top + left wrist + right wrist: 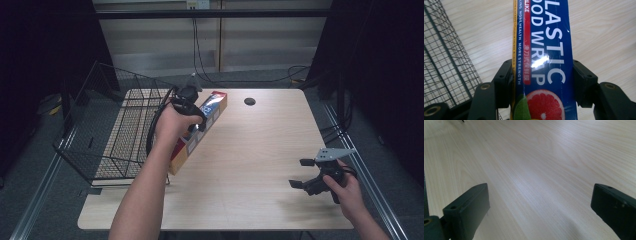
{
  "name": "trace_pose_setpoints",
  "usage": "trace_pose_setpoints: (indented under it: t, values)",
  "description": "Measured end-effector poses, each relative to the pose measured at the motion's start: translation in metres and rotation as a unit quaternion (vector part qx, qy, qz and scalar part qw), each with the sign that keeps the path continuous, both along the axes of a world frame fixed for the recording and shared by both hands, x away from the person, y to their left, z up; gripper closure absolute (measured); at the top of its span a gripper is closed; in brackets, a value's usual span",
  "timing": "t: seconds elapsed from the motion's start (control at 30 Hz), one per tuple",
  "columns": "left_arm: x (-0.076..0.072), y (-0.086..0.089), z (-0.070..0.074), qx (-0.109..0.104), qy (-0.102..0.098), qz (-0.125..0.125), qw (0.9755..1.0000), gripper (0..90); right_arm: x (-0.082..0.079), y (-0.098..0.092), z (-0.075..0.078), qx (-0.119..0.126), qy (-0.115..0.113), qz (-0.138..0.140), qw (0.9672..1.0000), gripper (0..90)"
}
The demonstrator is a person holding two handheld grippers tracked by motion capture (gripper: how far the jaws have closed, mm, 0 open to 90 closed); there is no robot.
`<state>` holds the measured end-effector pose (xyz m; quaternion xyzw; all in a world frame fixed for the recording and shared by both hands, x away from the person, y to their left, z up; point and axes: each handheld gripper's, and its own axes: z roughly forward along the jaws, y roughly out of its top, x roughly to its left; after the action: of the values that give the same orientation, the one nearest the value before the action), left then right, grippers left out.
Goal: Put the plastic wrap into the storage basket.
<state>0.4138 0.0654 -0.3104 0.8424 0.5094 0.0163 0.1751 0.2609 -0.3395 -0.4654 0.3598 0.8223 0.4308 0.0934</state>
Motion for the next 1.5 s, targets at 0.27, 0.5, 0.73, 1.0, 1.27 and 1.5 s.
trace_pose_setpoints:
  t: [0.27,0.5,0.73,1.0,1.27,1.5]
  values:
    - [0.001,0.010,0.008,0.009,0.003,0.003,1.0000,43.8,0.000,0.000,0.000,0.000,-0.001,0.000,1.0000,2.0]
    - [0.001,0.016,0.015,0.013,0.003,0.016,0.9998,43.9,0.000,0.000,0.000,0.000,-0.001,0.000,1.0000,1.9]
    - [0.001,0.024,0.023,0.016,0.001,0.022,0.9996,43.8,0.000,0.000,0.000,0.000,-0.001,0.000,1.0000,1.9]
    - [0.001,0.038,0.031,0.013,-0.001,0.030,0.9995,43.8,0.000,0.000,0.000,0.001,-0.003,-0.003,1.0000,2.0]
    - [0.000,0.049,0.037,0.015,-0.001,0.046,0.9988,43.8,0.000,0.000,0.001,0.003,-0.003,-0.004,1.0000,2.0]
    - [-0.001,0.056,0.043,0.014,0.001,0.055,0.9984,43.8,0.000,-0.001,0.002,0.004,-0.006,-0.007,0.9999,1.9]
